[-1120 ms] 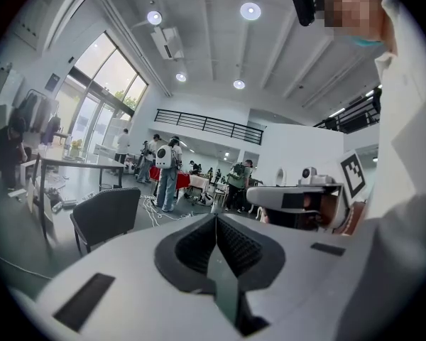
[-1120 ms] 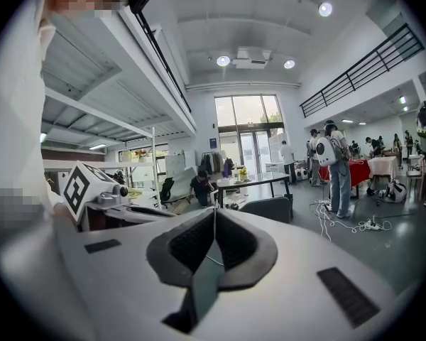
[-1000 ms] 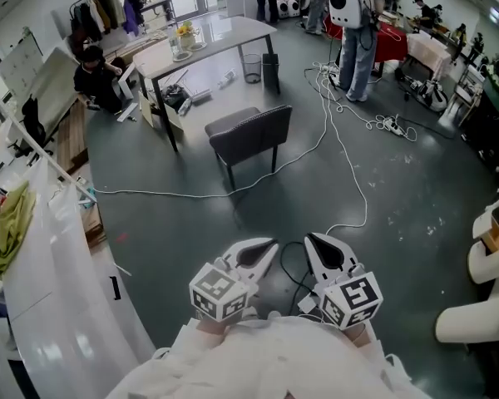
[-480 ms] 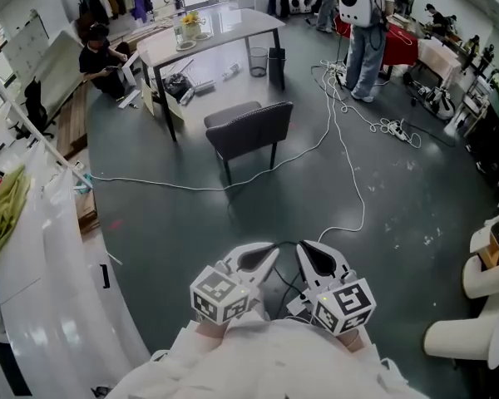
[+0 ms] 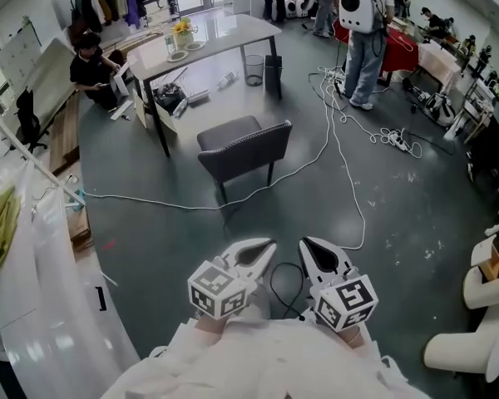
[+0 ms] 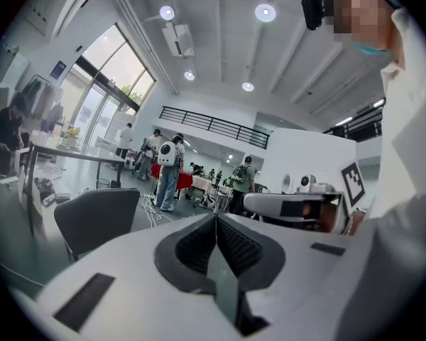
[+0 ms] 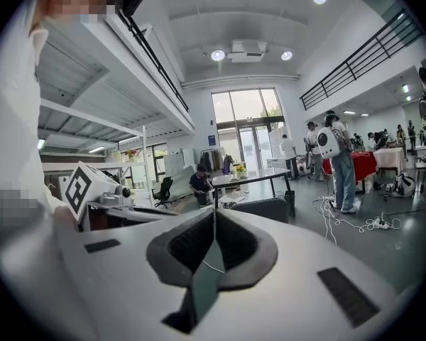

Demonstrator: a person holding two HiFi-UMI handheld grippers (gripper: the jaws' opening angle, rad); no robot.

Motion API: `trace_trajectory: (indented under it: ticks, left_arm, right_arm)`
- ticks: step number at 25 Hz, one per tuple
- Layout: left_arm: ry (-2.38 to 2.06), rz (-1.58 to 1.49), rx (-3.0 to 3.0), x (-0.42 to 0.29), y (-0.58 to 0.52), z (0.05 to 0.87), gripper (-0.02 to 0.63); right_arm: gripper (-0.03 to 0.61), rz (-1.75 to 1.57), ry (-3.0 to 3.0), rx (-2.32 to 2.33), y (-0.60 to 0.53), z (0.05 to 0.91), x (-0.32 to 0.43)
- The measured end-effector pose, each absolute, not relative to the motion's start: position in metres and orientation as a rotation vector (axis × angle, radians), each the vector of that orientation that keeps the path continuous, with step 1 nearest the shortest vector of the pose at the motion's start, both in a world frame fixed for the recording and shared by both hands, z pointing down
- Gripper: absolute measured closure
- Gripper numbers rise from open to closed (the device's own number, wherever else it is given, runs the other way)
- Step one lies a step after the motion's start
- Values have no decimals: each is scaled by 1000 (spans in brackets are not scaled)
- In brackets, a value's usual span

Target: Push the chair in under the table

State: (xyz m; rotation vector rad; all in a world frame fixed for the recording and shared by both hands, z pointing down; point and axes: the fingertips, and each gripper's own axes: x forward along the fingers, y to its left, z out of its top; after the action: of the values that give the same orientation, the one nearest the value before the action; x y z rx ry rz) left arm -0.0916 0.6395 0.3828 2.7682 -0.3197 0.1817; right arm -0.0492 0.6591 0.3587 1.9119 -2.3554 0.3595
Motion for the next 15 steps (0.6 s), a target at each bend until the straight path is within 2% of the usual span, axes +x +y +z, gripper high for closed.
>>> trace_trajectory:
  ticks: [10, 15]
  left_arm:
    - [-277, 204, 2797, -47, 489, 382, 597]
    - [-269, 243, 2791, -33, 445, 395, 597]
  right_arm:
    - [546, 386, -2361, 1946, 506, 361, -9]
    - [546, 410, -2351, 1947, 464, 368, 1]
